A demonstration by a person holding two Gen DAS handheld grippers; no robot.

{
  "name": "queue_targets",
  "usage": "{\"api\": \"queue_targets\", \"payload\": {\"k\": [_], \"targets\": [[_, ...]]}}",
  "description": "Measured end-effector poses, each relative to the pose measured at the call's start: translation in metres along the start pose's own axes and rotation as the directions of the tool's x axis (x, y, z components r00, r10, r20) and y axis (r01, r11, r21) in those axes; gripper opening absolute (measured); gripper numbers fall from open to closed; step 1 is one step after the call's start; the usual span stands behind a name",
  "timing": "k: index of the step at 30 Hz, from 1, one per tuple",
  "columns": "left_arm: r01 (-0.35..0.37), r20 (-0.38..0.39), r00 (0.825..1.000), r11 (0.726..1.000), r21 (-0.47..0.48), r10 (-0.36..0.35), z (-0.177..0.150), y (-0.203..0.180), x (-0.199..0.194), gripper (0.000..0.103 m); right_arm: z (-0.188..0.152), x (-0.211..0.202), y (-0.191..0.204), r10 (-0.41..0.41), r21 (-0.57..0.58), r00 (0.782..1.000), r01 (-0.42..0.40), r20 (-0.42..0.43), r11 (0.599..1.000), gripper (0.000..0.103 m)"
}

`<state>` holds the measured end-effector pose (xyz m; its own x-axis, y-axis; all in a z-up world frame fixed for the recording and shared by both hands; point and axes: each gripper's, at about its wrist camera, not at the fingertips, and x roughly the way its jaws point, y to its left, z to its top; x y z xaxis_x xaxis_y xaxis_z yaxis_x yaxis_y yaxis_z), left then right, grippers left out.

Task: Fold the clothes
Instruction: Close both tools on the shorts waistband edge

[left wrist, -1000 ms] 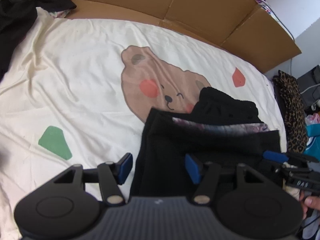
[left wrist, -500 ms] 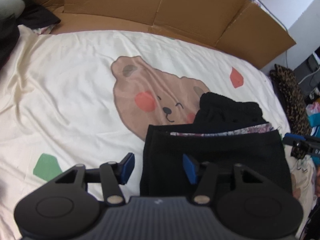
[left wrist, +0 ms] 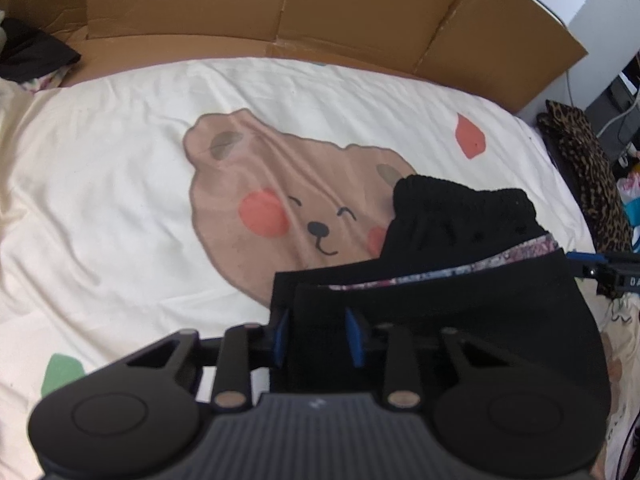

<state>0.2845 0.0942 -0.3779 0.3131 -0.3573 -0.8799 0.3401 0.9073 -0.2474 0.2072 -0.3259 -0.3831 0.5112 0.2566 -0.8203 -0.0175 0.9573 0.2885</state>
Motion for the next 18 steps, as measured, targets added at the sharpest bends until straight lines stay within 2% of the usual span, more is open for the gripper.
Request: {"api": "queue_targets", "payload": {"k": [2, 3, 4, 5, 7, 18], "targets": [[-0.005, -0.001, 1.000, 1.000, 0.017, 0.005, -0.001, -0.002, 0.001, 0.020, 0.000, 0.004, -0.002, 0.011, 0.008, 1.000, -0.011, -0.008, 1.000, 0.038], [-0.008, -0.001, 1.000, 1.000, 0.019, 0.008, -0.001, -0.002, 0.001, 0.016, 0.000, 0.006, -0.001, 0.015, 0.002, 1.000, -0.015, -0.010, 1.000, 0.029], [-0.010, 0.001, 1.000, 1.000, 0.016, 0.010, -0.002, -0.001, 0.000, 0.013, 0.000, 0.007, 0.000, 0.014, -0.008, 1.000, -0.014, -0.013, 1.000, 0.014], [-0.011, 0.002, 1.000, 1.000, 0.013, 0.011, -0.002, -0.001, 0.000, 0.010, 0.000, 0.007, 0.001, 0.015, -0.014, 1.000, -0.015, -0.015, 1.000, 0.008], [-0.014, 0.011, 1.000, 1.000, 0.006, 0.014, -0.003, 0.000, -0.003, 0.005, -0.001, 0.006, 0.002, 0.019, -0.022, 1.000, -0.020, -0.017, 1.000, 0.005], [-0.013, 0.105, 0.994, 0.999, -0.038, 0.017, 0.003, 0.000, -0.044, 0.003, 0.008, -0.034, 0.004, 0.004, -0.036, 0.997, -0.001, 0.082, 0.999, 0.002]]}}
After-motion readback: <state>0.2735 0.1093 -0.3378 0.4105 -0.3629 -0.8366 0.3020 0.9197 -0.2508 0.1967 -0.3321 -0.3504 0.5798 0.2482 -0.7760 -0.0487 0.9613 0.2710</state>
